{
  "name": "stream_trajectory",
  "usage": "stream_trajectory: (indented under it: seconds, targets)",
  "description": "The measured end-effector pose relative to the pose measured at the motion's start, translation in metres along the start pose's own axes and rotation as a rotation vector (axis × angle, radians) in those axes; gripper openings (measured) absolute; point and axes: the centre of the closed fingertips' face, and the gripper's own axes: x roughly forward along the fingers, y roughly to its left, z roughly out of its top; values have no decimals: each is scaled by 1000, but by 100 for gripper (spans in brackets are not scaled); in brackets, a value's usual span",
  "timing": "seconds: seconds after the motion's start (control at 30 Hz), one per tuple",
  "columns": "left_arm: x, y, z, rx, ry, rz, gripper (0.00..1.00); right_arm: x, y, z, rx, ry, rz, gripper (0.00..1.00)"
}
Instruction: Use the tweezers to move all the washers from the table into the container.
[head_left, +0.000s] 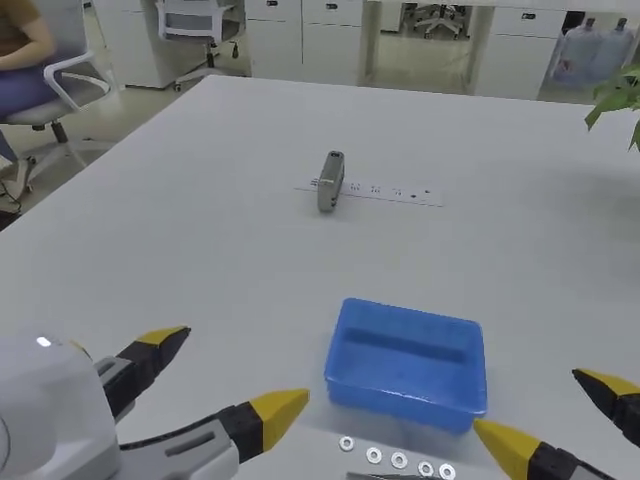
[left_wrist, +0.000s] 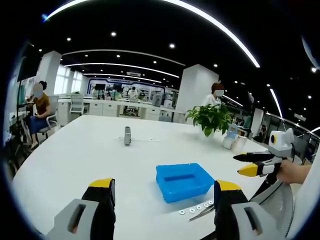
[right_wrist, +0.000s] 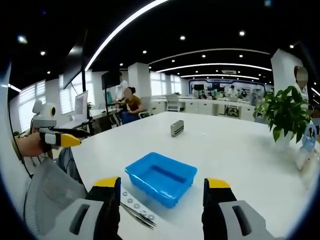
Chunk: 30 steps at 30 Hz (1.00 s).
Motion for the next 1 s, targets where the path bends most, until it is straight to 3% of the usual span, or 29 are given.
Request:
stream_trajectory:
  seconds: [0.1,0.23,0.43,0.53,0.67,0.7,0.8,0.9,1.0]
  targets:
    - [-2,0,2,2,-1,1,82,2,2,-2,3,16,5,67]
    - [-3,-1,2,-1,-1,2,82,1,7,4,-3,-1,17,67]
    - [1,-5,0,-3,2,-16,81,-7,4,4,3,-9,-1,65]
    - [5,-9,-6,-6,20,-38,79,-11,0,-9,-76,58,-19,64]
    - [10,-15,-14,-2,59,-90,68,-9,5,-13,-81,70,10,58]
    - [12,-19,-16,4,76,-123,64,-7,5,-15,-86,79,22,57]
    - [17,-24,-23,50,124,-170,56,-1,5,-26,-95,136,51,49]
    - [27,-30,-28,51,163,-217,55,5,9,-31,-81,158,104,39]
    - [35,-41,-37,69,220,-295,50,9,11,-37,-98,200,143,22]
